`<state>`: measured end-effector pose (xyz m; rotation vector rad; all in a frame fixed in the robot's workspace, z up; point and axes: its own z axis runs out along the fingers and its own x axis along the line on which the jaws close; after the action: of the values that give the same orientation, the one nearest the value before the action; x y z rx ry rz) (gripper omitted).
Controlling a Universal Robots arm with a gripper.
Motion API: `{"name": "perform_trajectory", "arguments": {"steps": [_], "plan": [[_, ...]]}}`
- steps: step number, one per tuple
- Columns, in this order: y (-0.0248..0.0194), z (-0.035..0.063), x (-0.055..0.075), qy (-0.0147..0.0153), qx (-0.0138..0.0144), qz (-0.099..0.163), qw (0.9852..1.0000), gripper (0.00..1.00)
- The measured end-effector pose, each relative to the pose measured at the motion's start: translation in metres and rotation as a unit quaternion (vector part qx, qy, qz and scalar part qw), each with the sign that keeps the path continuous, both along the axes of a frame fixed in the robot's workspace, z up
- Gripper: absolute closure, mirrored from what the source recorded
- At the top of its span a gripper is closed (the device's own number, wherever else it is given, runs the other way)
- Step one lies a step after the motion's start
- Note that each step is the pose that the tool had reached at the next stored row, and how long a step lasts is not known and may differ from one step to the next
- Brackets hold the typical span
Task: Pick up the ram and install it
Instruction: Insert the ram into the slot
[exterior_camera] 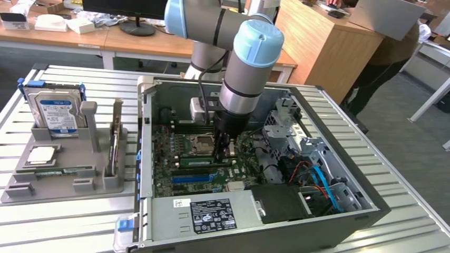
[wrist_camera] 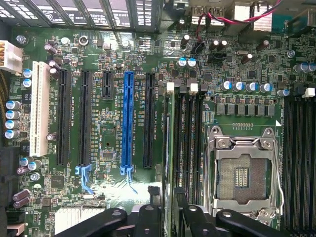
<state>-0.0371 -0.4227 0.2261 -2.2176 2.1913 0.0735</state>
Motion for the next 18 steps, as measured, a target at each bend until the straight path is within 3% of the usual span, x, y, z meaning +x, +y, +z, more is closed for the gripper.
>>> {"name": "perform_trajectory", "arguments": {"steps": [6,18], "plan": [[0.0000,0.0037,0.000,0.0000,-0.0001,0.000,1.0000,0.75],[0.0000,0.0253,0.000,0.0000,-0.0001,0.000,1.0000,0.75]]}}
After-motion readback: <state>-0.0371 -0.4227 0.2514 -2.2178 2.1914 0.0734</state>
